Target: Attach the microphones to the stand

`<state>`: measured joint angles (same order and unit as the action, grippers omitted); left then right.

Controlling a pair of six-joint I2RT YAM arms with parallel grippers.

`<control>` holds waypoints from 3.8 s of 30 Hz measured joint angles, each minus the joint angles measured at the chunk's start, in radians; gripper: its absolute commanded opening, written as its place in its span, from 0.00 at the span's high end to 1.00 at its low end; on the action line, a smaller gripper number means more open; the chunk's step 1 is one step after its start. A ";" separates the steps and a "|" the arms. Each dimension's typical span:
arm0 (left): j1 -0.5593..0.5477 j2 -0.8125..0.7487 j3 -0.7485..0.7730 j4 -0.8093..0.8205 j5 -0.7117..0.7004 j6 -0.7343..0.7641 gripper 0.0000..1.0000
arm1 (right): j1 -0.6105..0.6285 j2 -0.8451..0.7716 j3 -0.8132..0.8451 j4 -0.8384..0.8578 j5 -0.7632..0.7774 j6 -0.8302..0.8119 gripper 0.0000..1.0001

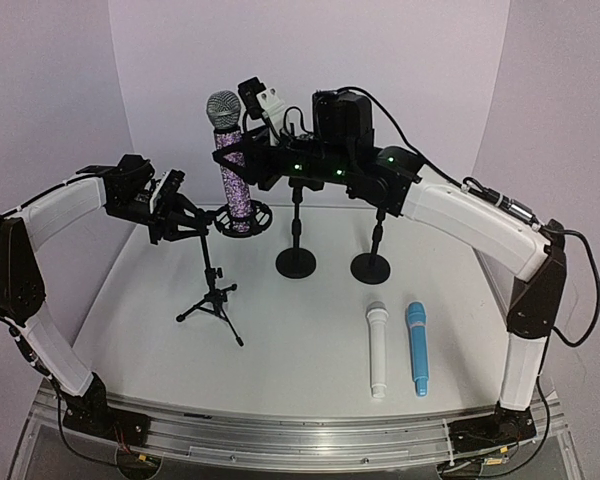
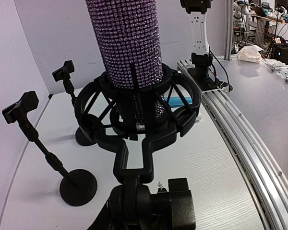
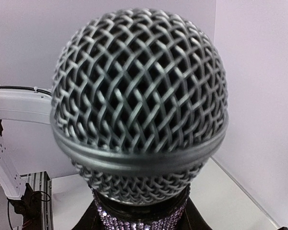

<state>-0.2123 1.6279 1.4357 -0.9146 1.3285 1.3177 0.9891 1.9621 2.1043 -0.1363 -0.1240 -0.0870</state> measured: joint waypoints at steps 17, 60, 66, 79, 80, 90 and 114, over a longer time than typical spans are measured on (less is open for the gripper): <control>0.003 0.000 0.000 0.000 0.000 -0.001 1.00 | 0.013 -0.043 -0.141 0.155 0.032 -0.070 1.00; 0.021 0.000 -0.011 0.039 0.003 -0.039 1.00 | 0.014 -0.184 -0.425 0.156 0.147 0.032 0.07; 0.051 0.000 -0.011 0.130 -0.024 -0.125 1.00 | 0.014 -0.282 -0.425 0.151 0.191 0.004 0.05; 0.176 0.101 0.087 0.253 -0.065 -0.229 1.00 | 0.014 -0.336 -0.453 0.146 0.251 -0.041 0.05; 0.183 0.110 0.098 0.256 -0.070 -0.232 1.00 | 0.013 -0.336 -0.455 0.143 0.253 -0.043 0.05; 0.226 0.177 0.172 0.312 -0.107 -0.283 1.00 | 0.013 -0.336 -0.457 0.142 0.262 -0.048 0.05; 0.236 0.194 0.139 0.422 -0.216 -0.293 0.34 | -0.153 -0.214 -0.476 0.018 0.338 0.137 0.10</control>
<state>0.0232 1.8217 1.5744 -0.4931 1.1123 1.0245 0.8364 1.7479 1.6284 -0.1187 0.2142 0.0504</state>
